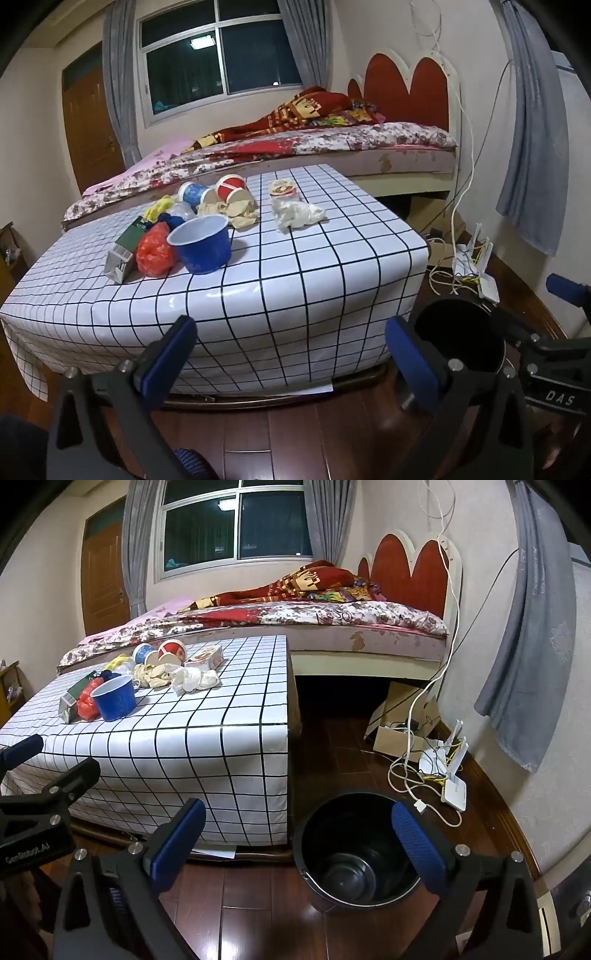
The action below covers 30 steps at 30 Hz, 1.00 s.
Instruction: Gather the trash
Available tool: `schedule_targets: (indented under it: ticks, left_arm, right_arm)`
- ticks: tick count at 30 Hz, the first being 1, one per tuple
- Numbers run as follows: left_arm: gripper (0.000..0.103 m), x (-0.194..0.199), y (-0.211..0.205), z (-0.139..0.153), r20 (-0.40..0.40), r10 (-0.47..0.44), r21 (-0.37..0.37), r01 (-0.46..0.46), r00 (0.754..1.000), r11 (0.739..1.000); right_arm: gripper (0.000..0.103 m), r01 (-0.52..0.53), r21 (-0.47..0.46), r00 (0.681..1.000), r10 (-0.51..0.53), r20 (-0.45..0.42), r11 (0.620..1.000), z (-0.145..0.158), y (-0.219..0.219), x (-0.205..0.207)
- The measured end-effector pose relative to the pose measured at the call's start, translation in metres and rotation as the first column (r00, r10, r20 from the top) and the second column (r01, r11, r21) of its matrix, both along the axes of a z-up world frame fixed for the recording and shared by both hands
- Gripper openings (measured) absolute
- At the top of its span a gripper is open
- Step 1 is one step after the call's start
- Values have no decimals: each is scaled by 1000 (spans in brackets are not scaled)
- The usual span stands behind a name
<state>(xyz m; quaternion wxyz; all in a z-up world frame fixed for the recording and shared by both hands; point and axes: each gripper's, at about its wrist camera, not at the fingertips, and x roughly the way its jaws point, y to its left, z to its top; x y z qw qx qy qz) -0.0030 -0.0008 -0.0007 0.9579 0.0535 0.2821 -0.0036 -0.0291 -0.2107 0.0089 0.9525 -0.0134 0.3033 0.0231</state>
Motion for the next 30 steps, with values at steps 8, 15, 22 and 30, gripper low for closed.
schedule_targets:
  ticks: [8,15,22,30]
  left_arm:
    - [102,0,1,-2,-4,-4,-2,4,1000,1000]
    - [102,-1,1,-2,-5,-3,-3,3,1000,1000]
    - [102,-1,1,-2,-5,-4,-2,4,1000,1000]
    - [102,-2,1,-3,-6,-4,-3,4,1000,1000]
  right_arm:
    - [102,1,-1,1000,-1,1,1000,0,0,0]
    - [102,1,-3,1000,-1,2,1000,0,0,0]
    - [102,1,-3,1000,-1,2,1000,-1,2,0]
    - [102,0,-4,1000,0,3,1000,0,0,1]
